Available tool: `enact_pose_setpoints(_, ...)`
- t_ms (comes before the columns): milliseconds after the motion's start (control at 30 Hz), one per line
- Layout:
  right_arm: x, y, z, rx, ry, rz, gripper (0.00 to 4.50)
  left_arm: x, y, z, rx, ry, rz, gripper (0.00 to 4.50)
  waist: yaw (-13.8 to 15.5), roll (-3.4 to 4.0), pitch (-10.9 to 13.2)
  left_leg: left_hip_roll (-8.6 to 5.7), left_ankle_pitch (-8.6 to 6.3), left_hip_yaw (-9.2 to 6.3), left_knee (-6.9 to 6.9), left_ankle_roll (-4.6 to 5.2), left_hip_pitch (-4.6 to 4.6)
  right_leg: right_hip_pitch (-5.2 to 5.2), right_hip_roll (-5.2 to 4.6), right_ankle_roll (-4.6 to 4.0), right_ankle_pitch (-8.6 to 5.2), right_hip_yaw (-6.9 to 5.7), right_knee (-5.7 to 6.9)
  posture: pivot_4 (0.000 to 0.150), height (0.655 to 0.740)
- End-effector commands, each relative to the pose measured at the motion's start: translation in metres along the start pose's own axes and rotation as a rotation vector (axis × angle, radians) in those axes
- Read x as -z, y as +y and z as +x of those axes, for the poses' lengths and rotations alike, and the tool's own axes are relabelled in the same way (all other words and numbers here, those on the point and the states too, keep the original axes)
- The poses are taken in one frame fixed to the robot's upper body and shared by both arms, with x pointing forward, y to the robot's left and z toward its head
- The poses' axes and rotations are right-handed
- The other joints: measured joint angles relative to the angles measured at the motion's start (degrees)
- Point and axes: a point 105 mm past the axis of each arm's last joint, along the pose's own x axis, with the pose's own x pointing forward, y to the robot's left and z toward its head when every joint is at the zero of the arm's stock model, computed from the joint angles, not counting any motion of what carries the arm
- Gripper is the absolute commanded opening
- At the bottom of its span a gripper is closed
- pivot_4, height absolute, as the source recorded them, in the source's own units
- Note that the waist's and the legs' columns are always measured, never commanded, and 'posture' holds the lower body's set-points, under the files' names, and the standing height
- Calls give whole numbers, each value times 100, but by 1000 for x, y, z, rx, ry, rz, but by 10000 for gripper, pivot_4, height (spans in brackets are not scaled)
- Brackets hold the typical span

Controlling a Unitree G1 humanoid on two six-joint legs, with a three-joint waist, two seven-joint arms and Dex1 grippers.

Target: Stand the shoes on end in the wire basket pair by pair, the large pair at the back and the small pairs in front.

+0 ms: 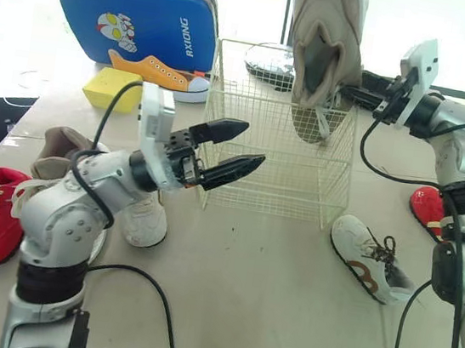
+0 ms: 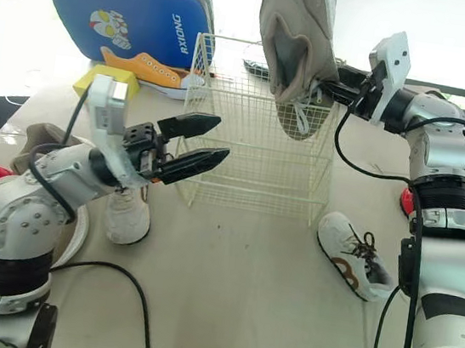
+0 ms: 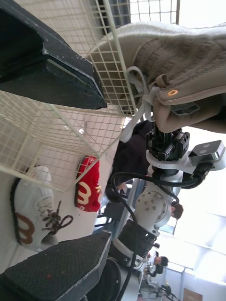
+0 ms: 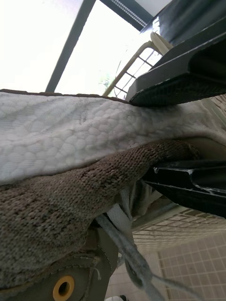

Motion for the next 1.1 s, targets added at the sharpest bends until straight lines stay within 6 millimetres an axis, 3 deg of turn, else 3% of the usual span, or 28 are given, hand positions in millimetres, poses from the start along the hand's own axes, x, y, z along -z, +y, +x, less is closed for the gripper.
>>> enact_pose_setpoints(33, -3, -11, -9, 49, 2, 11, 7931, -18, -8, -3, -4, -34, 54, 45000, 5, 0, 0, -2, 1, -4, 0, -2, 0, 0, 0, 0, 0, -1, 0, 1500, 7400)
enact_pose_setpoints(100, 1, -9, -13, 30, -5, 39, 7931, -19, -6, -6, -23, -34, 57, 45000, 4, -3, -2, -7, 2, -18, 0, -4, 0, 3, 0, 0, 0, -1, 1, 1500, 7400)
enact_pose_setpoints(133, 2, -6, -15, 10, -10, 54, 18229, -19, -6, -6, -26, -32, 57, 45000, 5, -4, -2, -9, 3, -23, 0, -6, 0, 5, 0, 0, 0, -1, 2, 1500, 7400)
enact_pose_setpoints(167, 2, -4, -16, -6, -17, 67, 20397, -19, -6, -7, -29, -32, 54, 45000, 9, -4, -3, -10, 4, -27, 0, -8, 0, 5, 1, 0, 0, -1, 3, 1500, 7400)
enact_pose_setpoints(300, -10, -8, -22, 13, -70, 68, 41305, -19, -5, -11, -44, -30, 51, 45000, 8, -5, -1, -13, 6, -38, 0, -12, -1, 7, 3, 1, -1, -2, 6, 1500, 7400)
enact_pose_setpoints(333, -13, -9, -23, 18, -82, 58, 43718, -19, -4, -12, -47, -30, 52, 45000, 5, -4, -1, -13, 7, -38, 0, -12, -1, 7, 3, 1, 0, -2, 6, 1500, 7400)
enact_pose_setpoints(500, -32, -11, -38, 43, -121, 2, 44606, -19, -3, -10, -48, -29, 52, 45000, -17, 5, 6, -14, 10, -37, -5, -18, 0, 5, 4, 2, -1, -2, 5, 1500, 7400)
enact_pose_setpoints(800, -40, -8, -79, 103, -14, -120, 44606, -17, -2, -7, -35, -24, 53, 45000, -18, -1, 5, -8, 16, -38, -14, -28, -1, 6, 8, 3, -2, -5, -6, 1500, 7400)
enact_pose_setpoints(1000, -46, 23, -125, 142, 85, -122, 44606, -13, -9, -3, 9, -18, 36, 45000, 33, -8, 5, -6, 16, -48, -15, -28, -3, 6, 3, 10, -7, -9, -6, 1500, 7400)
enact_pose_setpoints(1100, -33, 61, -141, 73, 189, -82, 44606, -8, -17, 1, 64, -2, 12, 45000, 28, -22, -3, -6, 16, -53, -15, -28, -5, 8, -2, 11, -10, -10, -7, 1500, 7400)
